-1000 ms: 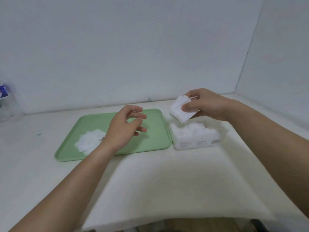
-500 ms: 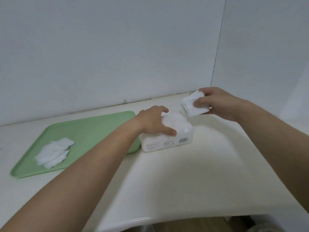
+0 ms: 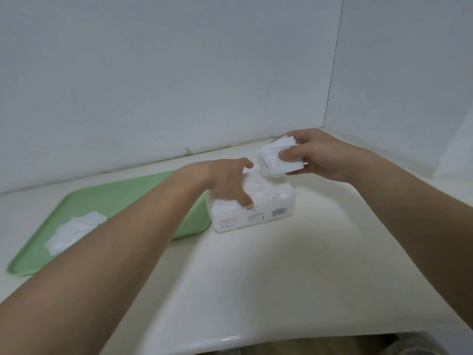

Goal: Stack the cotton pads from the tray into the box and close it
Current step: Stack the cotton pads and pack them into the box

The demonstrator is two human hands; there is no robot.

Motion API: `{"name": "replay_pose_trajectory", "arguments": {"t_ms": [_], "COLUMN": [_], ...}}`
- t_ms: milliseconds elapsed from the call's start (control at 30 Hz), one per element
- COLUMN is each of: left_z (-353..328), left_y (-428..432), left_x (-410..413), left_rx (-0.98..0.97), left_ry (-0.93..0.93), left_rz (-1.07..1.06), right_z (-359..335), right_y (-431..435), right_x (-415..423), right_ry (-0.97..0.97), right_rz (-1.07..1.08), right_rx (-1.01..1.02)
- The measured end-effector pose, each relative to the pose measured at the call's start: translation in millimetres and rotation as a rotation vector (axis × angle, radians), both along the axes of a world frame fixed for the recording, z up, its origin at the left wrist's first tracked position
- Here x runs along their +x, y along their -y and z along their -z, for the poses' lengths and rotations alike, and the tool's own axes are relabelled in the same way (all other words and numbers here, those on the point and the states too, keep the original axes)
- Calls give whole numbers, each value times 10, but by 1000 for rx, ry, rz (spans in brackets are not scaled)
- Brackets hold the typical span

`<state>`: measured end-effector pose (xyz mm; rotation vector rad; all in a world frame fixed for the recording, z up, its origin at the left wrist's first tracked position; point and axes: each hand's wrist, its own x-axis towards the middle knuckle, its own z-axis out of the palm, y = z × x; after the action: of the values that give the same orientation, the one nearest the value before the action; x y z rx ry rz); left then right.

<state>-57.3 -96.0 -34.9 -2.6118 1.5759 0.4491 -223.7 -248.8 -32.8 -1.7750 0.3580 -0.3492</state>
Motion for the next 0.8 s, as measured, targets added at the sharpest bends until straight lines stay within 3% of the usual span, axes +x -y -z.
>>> {"name": "replay_pose_trajectory", "arguments": {"t_ms": [267, 433, 633, 800], "left_z": [31, 97, 142, 142], "left_y": [260, 231, 188, 169], "left_x": [-31, -54, 0, 48], "left_rx": [171, 50, -104, -120], "left_ry": [36, -39, 76, 114], "left_rz": [3, -13, 77, 116], "right_z": [-49, -6, 44, 90], "right_y": [-93, -133, -230, -270], "right_x": [78, 118, 168, 246], "right_ry": [2, 3, -88, -106], "right_rz": [-88, -174, -311, -249], "right_rx": [53, 52, 91, 12]}}
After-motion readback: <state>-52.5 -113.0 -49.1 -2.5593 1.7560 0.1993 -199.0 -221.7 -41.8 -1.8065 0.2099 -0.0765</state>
